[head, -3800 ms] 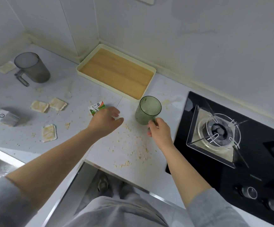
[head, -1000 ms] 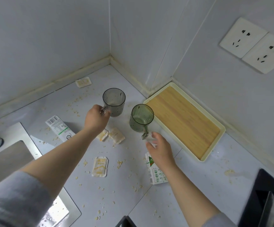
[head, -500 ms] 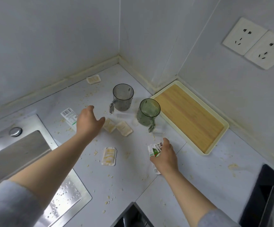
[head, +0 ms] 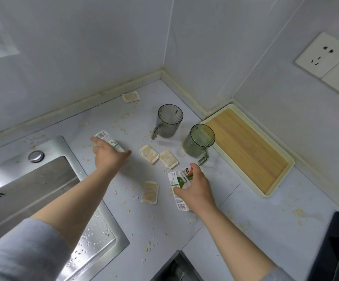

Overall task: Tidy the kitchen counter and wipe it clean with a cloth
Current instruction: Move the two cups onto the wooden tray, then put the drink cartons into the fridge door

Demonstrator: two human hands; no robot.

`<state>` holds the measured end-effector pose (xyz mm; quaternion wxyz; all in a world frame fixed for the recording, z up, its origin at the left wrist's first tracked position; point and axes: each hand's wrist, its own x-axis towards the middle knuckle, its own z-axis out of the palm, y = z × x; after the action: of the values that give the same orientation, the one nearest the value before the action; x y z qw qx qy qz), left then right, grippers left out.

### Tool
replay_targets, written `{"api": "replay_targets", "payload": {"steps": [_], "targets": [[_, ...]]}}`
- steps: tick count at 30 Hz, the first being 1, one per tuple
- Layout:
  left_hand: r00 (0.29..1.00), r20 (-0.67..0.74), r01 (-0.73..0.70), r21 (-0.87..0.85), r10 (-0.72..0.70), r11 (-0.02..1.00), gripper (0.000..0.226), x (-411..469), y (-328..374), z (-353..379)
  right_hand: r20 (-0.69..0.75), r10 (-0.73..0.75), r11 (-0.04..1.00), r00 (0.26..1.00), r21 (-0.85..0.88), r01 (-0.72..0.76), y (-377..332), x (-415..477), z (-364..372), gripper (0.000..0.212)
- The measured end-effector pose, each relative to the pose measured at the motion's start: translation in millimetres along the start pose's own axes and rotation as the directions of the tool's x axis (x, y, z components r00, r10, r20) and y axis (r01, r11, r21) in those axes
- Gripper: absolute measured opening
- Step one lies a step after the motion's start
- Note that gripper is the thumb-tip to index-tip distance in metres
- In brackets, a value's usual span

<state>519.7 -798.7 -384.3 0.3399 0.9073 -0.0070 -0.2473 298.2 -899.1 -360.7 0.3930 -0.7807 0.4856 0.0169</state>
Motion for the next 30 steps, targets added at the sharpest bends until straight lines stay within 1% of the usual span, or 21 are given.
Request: {"api": "replay_targets", "payload": {"steps": [3, 4, 7, 8, 10, 13, 18, 22, 25, 30], "targets": [[1.000, -0.014, 0.020, -0.074, -0.022, 0.997, 0.108, 1, -7, -3, -0.026, 0.006, 1.000, 1.000, 0.018, -0.005, -4, -6, 0, 0.092], [1.000, -0.019, 0.015, -0.101, -0.017, 0.995, 0.099, 0, -10, -4, -0.039, 0.010, 1.000, 0.999, 0.028, -0.009, -5, -8, 1, 0.091], [0.999, -0.007, -0.044, -0.203, 0.043, 0.978, 0.054, -10, -18, -8, -0.067, 0.032, 0.996, 0.997, 0.085, -0.026, -6, -15, -1, 0.089], [0.998, 0.018, -0.047, -0.248, 0.053, 0.968, 0.047, -16, -20, -8, -0.080, 0.041, 0.993, 0.996, 0.110, -0.032, -5, -18, -3, 0.088], [0.995, 0.072, -0.045, -0.325, 0.072, 0.945, 0.042, -30, -22, -6, -0.109, 0.067, 0.986, 0.992, 0.160, -0.049, -2, -25, -8, 0.086], [0.981, 0.146, -0.064, -0.391, 0.131, 0.918, 0.033, -56, -17, 0, -0.152, 0.094, 0.977, 0.984, 0.204, -0.062, 4, -39, -21, 0.083], [0.936, 0.258, -0.119, -0.408, 0.239, 0.905, 0.031, -104, -5, 16, -0.210, 0.166, 0.949, 0.963, 0.299, -0.098, 22, -72, -50, 0.080], [0.890, 0.342, -0.150, -0.403, 0.301, 0.903, 0.035, -145, -1, 32, -0.287, 0.250, 0.920, 0.925, 0.368, -0.135, 50, -109, -70, 0.080], [0.834, 0.432, -0.163, -0.399, 0.342, 0.903, 0.036, -181, 0, 46, -0.321, 0.319, 0.887, 0.892, 0.433, -0.161, 76, -145, -83, 0.081], [0.695, 0.572, -0.242, -0.386, 0.436, 0.890, 0.036, -255, 1, 72, -0.402, 0.449, 0.822, 0.798, 0.535, -0.193, 128, -217, -97, 0.077]]}}
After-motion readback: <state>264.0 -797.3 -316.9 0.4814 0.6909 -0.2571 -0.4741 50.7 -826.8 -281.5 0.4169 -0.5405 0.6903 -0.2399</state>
